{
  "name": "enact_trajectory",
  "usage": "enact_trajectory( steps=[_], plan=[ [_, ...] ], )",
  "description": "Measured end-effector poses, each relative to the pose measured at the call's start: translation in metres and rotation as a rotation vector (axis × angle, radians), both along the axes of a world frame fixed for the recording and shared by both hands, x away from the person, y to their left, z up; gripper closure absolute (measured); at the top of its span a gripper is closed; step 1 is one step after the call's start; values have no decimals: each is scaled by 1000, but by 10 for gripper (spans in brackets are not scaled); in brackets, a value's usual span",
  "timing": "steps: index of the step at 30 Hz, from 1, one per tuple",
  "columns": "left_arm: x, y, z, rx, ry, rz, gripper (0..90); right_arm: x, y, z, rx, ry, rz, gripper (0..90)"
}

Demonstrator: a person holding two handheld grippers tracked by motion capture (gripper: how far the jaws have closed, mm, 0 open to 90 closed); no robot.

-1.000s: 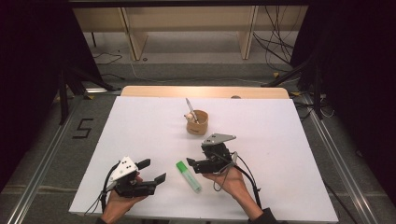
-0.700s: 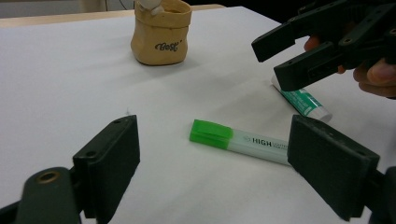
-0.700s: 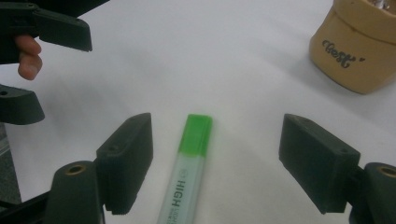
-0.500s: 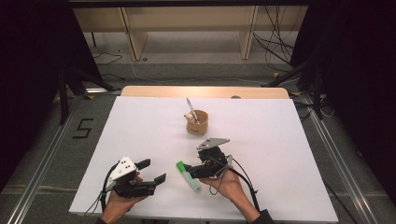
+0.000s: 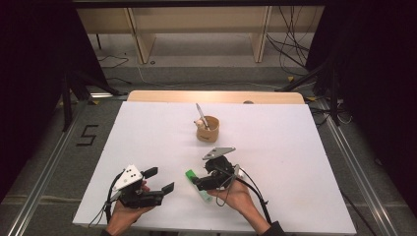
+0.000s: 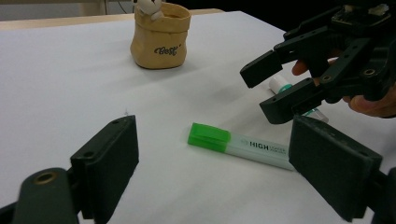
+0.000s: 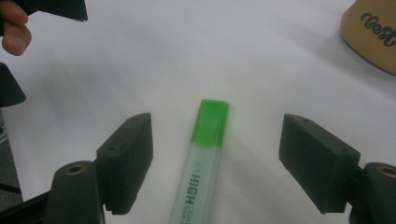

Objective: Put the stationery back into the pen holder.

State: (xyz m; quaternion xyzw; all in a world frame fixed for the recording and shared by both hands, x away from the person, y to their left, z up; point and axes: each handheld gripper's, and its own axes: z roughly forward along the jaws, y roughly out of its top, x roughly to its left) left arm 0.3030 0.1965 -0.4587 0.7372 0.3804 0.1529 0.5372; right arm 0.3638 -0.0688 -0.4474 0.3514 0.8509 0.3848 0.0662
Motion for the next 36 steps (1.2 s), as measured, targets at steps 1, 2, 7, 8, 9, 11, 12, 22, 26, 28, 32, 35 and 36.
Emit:
enact_trajectory(
  steps=[1,2,7,8,9,11,12,22,26,28,32,35,36],
  plan=[
    [0,0,0,1,0,-1,159,0,1,-1,0,4,-1,270],
    [0,0,0,3,1,-1,159,0,2,-1,-8,8,2,270],
    [0,0,0,-7,7,4,159,1,6,-5,-31,28,8,279],
    [-1,1,0,-10,8,5,159,2,7,-6,-37,30,4,280],
    [-1,1,1,-9,6,4,159,3,8,-7,-42,36,6,286],
    [-2,1,1,-11,4,5,159,4,10,-7,-45,42,5,294],
    [-2,1,1,-13,4,6,159,4,11,-7,-50,43,5,299],
    [-3,4,3,-15,0,9,159,9,23,-16,-124,85,-3,367],
    [-2,4,2,-18,1,11,159,7,25,-18,-139,96,0,392],
    [-2,4,2,-14,1,9,159,7,26,-19,-141,98,3,413],
    [-2,3,2,-15,1,7,159,7,28,-20,-149,102,7,448],
    [-3,3,2,-12,0,6,159,8,29,-22,-153,102,4,467],
    [-3,3,2,-13,0,6,159,8,29,-22,-155,104,3,476]
  ],
)
